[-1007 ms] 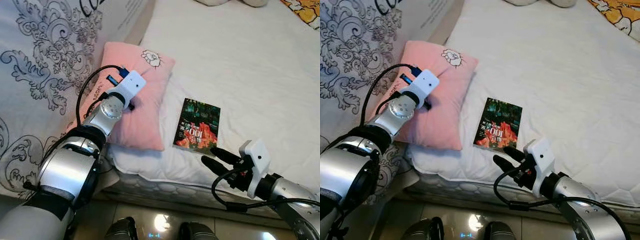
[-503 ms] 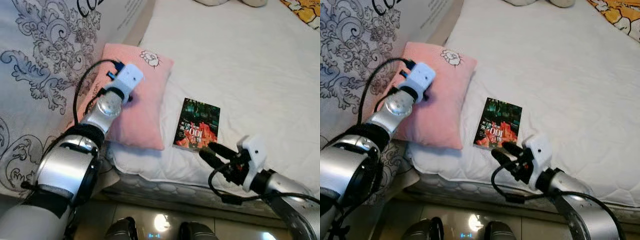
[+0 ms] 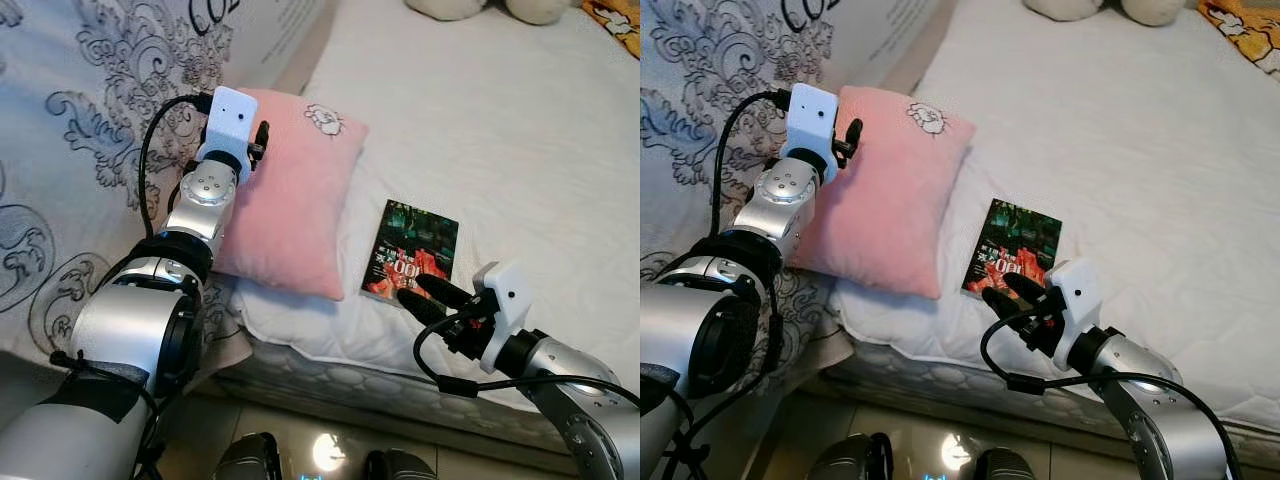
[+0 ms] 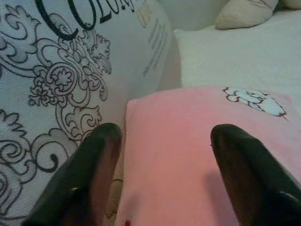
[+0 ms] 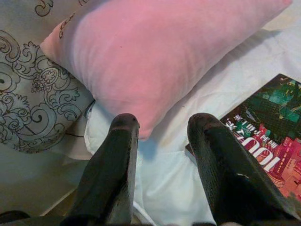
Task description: Clean up the room
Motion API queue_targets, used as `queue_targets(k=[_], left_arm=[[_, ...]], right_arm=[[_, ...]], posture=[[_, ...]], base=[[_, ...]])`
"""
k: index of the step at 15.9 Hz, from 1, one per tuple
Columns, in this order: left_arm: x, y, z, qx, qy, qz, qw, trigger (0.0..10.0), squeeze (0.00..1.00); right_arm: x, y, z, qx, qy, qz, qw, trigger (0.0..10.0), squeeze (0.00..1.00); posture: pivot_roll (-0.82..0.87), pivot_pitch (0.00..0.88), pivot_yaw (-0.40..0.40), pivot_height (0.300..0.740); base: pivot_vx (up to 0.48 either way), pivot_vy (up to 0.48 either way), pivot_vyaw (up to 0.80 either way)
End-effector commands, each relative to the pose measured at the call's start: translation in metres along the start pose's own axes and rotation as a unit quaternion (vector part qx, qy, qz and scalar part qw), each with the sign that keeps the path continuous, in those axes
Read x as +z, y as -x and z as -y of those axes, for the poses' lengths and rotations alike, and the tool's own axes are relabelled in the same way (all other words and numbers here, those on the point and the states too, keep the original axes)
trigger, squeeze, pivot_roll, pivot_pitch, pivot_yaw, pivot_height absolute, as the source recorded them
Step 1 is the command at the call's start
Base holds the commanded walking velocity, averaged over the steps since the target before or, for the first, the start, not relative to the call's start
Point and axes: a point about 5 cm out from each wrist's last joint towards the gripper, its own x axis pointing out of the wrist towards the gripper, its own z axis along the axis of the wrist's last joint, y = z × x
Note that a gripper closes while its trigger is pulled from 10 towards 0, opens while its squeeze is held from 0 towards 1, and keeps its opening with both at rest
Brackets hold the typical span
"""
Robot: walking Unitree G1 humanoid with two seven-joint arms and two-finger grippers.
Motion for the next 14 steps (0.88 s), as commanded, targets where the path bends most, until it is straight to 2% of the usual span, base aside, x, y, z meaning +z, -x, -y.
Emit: queue_targets(k=[1, 11, 12, 13, 14], left_arm=[[-0.002, 0.0, 0.001, -0.003, 0.007, -0.006, 1.0, 10.0, 1.0], [-0.002, 0.0, 0.001, -0.003, 0.007, -0.006, 1.0, 10.0, 1.0], [-0.017, 0.02, 0.007, -0.053, 0.105, 0.018, 0.993, 10.0, 0.0], [-0.021, 0.042, 0.013, -0.101, 0.153, 0.049, 0.982, 10.0, 0.0], [-0.011, 0.057, 0.031, -0.211, 0.172, 0.092, 0.958, 10.0, 0.0]], right_arm=[[-0.001, 0.001, 0.002, -0.006, -0.001, -0.001, 1.0, 10.0, 0.0], [-0.001, 0.001, 0.002, -0.006, -0.001, -0.001, 1.0, 10.0, 0.0], [0.005, -0.014, 0.016, -0.08, 0.004, 0.046, 0.996, 10.0, 0.0], [0.011, -0.025, 0.025, -0.129, 0.003, 0.076, 0.989, 10.0, 0.0], [0.018, -0.037, 0.032, -0.158, 0.012, 0.104, 0.982, 10.0, 0.0]], posture=[[-0.18, 0.098, 0.042, 0.74], [-0.18, 0.098, 0.042, 0.74], [-0.03, 0.0, -0.023, 0.74], [-0.03, 0.0, -0.023, 0.74], [-0.04, 0.0, -0.014, 0.74]], base=[[0.0, 0.0, 0.0], [0.0, 0.0, 0.0], [0.0, 0.0, 0.0], [0.0, 0.0, 0.0], [0.0, 0.0, 0.0]])
